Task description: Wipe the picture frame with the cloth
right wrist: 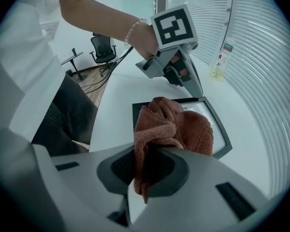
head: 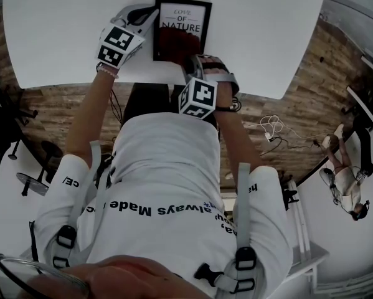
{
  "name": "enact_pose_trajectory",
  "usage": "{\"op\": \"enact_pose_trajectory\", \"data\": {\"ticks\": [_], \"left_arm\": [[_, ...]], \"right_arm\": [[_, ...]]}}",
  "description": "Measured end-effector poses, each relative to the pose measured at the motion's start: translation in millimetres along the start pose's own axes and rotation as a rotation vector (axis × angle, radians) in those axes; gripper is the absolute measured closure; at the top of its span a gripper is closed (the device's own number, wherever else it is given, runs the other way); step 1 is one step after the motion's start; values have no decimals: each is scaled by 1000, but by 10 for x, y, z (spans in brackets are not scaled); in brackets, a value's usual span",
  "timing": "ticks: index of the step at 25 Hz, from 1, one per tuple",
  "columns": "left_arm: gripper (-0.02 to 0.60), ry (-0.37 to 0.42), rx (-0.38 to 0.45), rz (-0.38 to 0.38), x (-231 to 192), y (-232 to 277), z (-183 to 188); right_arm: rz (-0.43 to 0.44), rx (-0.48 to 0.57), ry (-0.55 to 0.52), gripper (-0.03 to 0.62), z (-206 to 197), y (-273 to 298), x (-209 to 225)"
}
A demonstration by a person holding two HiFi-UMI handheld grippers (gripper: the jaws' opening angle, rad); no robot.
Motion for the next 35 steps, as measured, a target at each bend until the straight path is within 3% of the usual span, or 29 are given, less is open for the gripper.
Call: {"op": "enact_pose_trajectory", "data": {"ticks": [7, 9, 14, 17, 23, 35], "left_arm": [[580, 9, 16, 12, -35, -21, 38], [580, 10, 19, 13, -31, -4, 51], [580, 5, 15, 20, -52, -47, 52], [580, 6, 12, 21, -65, -64, 24], [580, -5, 2, 14, -51, -9, 3], [580, 1, 11, 23, -35, -9, 52]], "right_arm": [[3, 7, -45, 579, 70, -200, -50], [-86, 40, -19, 579, 106, -398, 213], [-435, 140, 81, 579, 237, -980, 1157], [-536, 146, 110, 579, 209, -996, 1545], [-417, 34, 148, 579, -161, -210, 1755], [-343, 72, 220, 579, -221, -219, 1510]]}}
Point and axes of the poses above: the fingertips, and each gripper's own axes: y forward along the fingers, x to its right, z out of its top, the point moved 1 cm from there along -y, backward along the fingers, and after that the axes turned 3 degrees about x, right-handed, at the moved point
